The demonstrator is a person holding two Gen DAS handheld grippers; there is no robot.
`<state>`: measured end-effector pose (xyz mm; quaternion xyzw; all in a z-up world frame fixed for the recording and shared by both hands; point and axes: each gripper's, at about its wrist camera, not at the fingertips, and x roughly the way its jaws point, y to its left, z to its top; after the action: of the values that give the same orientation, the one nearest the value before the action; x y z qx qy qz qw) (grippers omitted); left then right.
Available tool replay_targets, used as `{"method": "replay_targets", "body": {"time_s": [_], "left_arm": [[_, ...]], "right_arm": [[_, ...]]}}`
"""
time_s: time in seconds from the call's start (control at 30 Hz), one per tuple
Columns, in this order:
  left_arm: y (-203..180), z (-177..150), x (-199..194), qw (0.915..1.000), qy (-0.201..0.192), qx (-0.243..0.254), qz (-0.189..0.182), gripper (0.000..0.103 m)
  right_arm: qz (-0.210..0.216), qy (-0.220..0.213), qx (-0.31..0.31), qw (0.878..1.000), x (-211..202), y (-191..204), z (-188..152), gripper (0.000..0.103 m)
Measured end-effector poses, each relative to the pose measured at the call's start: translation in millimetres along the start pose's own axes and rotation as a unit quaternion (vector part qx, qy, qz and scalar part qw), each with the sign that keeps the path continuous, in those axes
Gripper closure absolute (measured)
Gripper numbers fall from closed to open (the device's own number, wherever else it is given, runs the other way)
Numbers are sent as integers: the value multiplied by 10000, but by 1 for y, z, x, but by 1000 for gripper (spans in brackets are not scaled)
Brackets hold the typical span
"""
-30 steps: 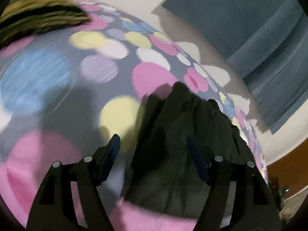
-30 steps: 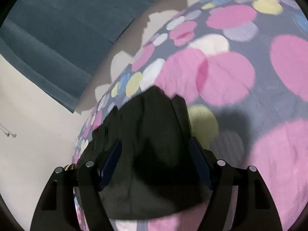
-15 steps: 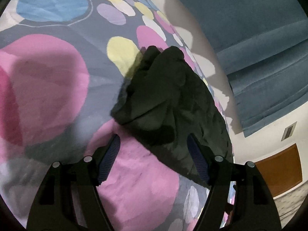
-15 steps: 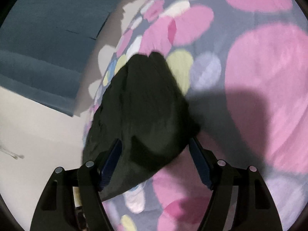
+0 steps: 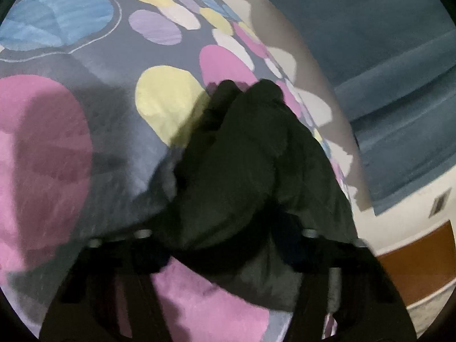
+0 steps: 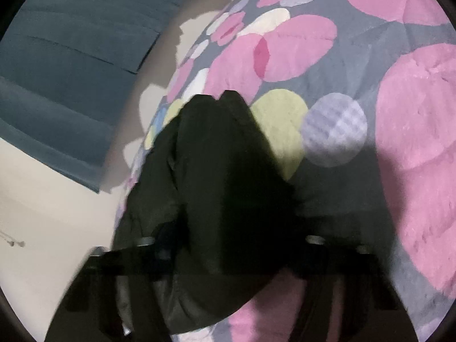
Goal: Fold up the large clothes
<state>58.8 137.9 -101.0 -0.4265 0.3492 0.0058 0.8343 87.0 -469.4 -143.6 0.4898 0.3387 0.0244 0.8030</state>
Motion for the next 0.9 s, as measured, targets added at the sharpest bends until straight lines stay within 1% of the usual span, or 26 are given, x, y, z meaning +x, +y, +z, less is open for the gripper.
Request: {"method": "replay_targets", "body": {"time_s": [0.03,0.07,0.1,0.13,0.17,0.23,0.37,0.5,0.9], "left_arm": [[3,2,3,9999,40,-113,-81,68],[4,2,4,9997,58,-198,-112,70],[3,2,4,9997,58,-230,-110,74],[-1,1,2,9999,24,-134,-72,78],[-5,0,-1,10000,-17,-8,-13,80],[-14,-3,-5,9996,-83,227,131,83],[-19,-10,-16,9994,-118,292,173,84],[-18,-18,-25,9993,-66,304,206,85],[-6,-55,-62,9987,3,363,348,85]], "right_arm": [[75,39,43,10000,0,-3,1,66],[133,74,77,9999,0,-5,1,71],[171,78,56,9998,-3,-5,1,73],[187,73,10,9998,-5,-4,2,76],[202,52,-63,9998,-9,-2,1,77],[214,22,-151,9997,-15,2,0,79],[251,15,-190,9995,-24,2,0,80],[268,68,-175,9995,-31,-2,1,80],[246,152,-247,9993,-65,-14,-20,80]]}}
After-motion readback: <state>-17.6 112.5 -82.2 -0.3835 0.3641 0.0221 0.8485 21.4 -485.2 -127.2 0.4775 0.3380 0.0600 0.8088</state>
